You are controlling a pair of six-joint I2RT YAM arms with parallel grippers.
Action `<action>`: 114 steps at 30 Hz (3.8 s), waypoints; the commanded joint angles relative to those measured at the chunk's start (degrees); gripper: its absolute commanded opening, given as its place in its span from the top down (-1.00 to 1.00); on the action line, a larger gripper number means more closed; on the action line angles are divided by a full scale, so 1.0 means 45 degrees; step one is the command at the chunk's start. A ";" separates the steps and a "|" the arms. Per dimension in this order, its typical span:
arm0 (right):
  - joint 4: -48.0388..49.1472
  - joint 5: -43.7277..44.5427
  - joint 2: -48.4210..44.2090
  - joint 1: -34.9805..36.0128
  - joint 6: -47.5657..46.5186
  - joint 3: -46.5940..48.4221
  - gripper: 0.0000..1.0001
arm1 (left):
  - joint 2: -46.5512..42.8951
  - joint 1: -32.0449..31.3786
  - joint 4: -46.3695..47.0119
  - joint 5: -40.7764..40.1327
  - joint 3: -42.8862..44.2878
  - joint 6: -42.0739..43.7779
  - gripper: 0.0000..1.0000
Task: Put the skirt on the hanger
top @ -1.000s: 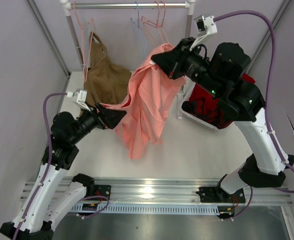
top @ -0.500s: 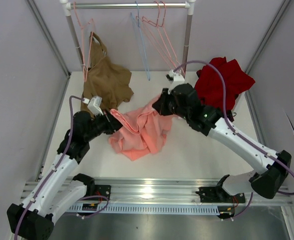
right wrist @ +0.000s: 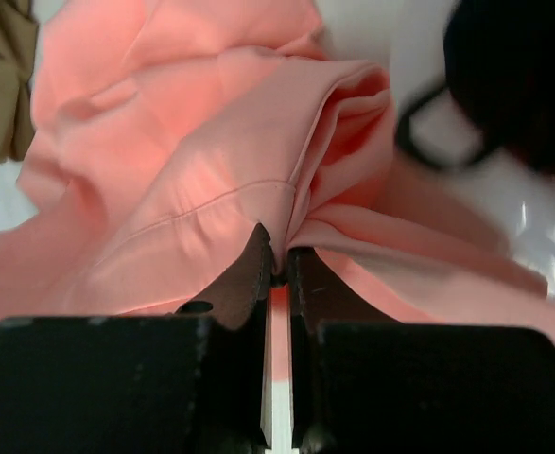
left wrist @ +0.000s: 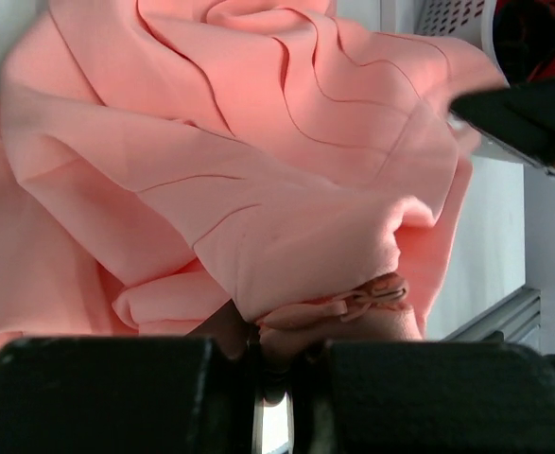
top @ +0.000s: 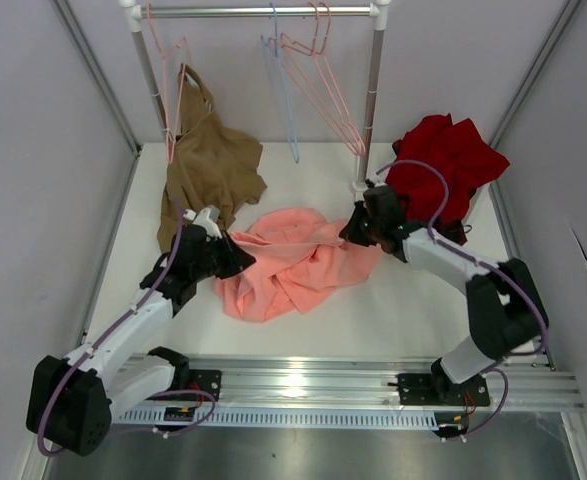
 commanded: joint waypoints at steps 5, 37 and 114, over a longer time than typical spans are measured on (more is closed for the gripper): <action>0.0663 0.0708 0.3886 -0.0700 0.0235 0.3805 1.00 | 0.0985 -0.0317 0.1262 -0.0894 0.1390 -0.0443 1.00; -0.1252 0.5694 -0.2653 -0.3512 0.1507 -0.2010 1.00 | 0.2626 -0.2174 0.0812 -0.1151 0.2662 0.0064 1.00; -0.2484 0.5478 -0.5137 0.4844 0.0044 -0.4024 -0.29 | -0.1805 -0.1334 -0.3092 -0.2320 -0.0229 0.0045 -0.10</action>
